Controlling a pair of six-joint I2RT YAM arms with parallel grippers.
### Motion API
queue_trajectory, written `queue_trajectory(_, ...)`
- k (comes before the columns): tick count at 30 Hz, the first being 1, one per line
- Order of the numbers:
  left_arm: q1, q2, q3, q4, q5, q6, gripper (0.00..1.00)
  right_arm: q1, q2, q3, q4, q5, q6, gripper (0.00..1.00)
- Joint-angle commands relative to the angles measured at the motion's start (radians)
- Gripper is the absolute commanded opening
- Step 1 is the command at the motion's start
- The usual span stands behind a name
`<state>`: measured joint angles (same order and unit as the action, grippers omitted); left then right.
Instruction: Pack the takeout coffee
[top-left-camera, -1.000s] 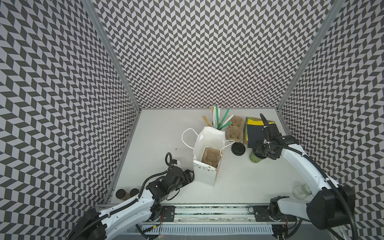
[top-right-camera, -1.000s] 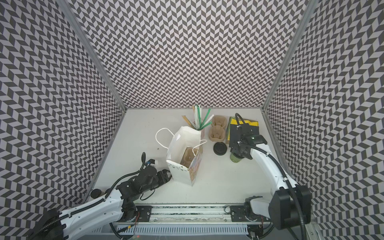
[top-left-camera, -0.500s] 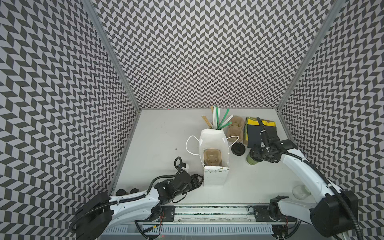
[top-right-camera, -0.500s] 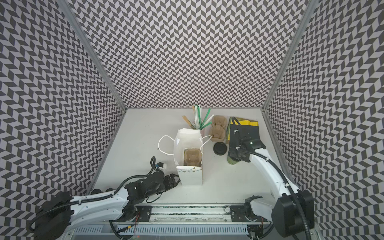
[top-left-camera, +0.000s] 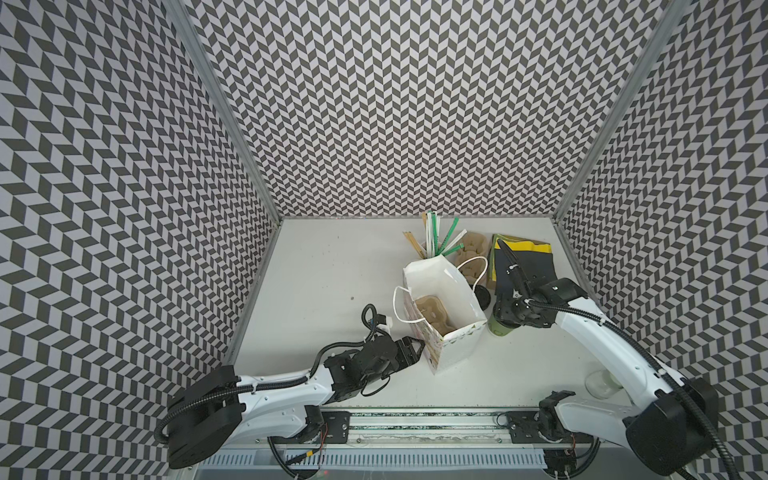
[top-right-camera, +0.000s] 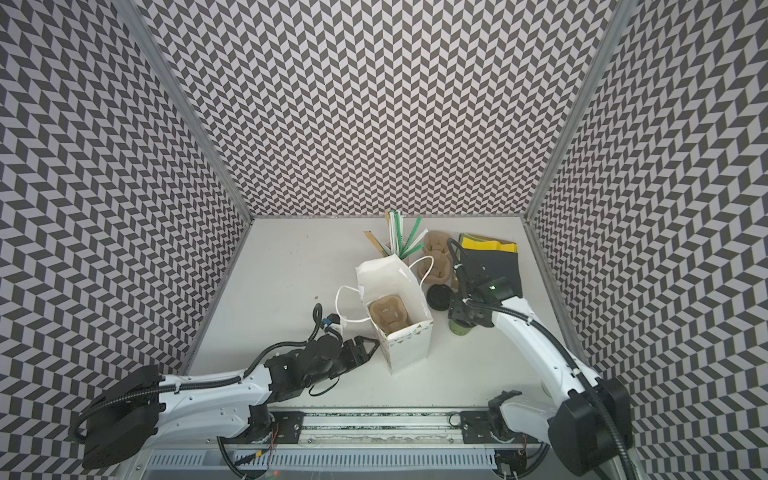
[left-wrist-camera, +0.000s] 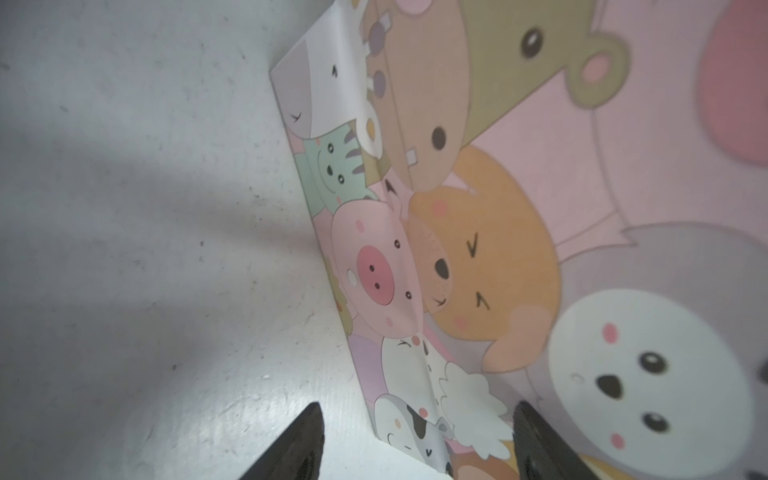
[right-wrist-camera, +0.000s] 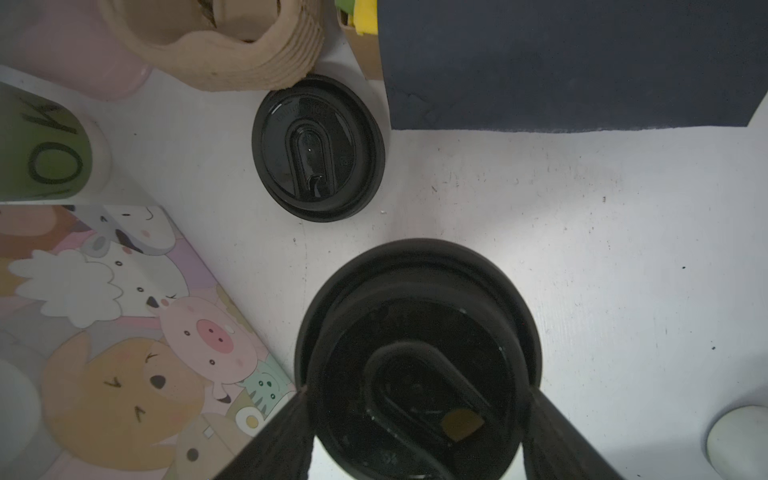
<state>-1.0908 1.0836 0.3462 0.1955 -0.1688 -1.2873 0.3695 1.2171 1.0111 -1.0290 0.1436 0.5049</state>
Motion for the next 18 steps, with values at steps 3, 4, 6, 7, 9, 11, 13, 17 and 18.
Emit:
queue_trajectory(3,-0.004,-0.094,0.051,-0.097,-0.116,0.054,0.73,0.033,-0.013,0.003,-0.020,0.022,-0.003,0.74)
queue_trajectory(4,-0.004,-0.124,0.054,-0.122,-0.138,0.068,0.73,0.041,-0.016,-0.009,-0.014,0.041,0.003,0.74)
queue_trajectory(6,-0.004,-0.184,0.061,-0.174,-0.173,0.089,0.73,0.052,-0.015,-0.022,-0.003,0.047,0.005,0.74)
queue_trajectory(7,-0.003,-0.213,0.066,-0.203,-0.190,0.103,0.73,0.055,-0.010,-0.021,-0.006,0.050,0.007,0.74)
queue_trajectory(9,-0.002,-0.261,0.082,-0.272,-0.223,0.122,0.74,0.061,-0.003,-0.022,-0.004,0.068,0.014,0.74)
queue_trajectory(11,0.002,-0.303,0.110,-0.345,-0.251,0.150,0.74,0.063,0.005,-0.033,0.006,0.061,0.013,0.74)
queue_trajectory(13,0.005,-0.338,0.150,-0.433,-0.281,0.176,0.74,0.065,0.013,-0.031,0.005,0.071,0.017,0.75)
queue_trajectory(17,0.022,-0.393,0.225,-0.561,-0.313,0.235,0.75,0.066,0.009,-0.035,0.008,0.053,0.009,0.79)
queue_trajectory(18,0.030,-0.403,0.243,-0.590,-0.317,0.254,0.76,0.066,0.006,-0.033,0.006,0.052,0.008,0.80)
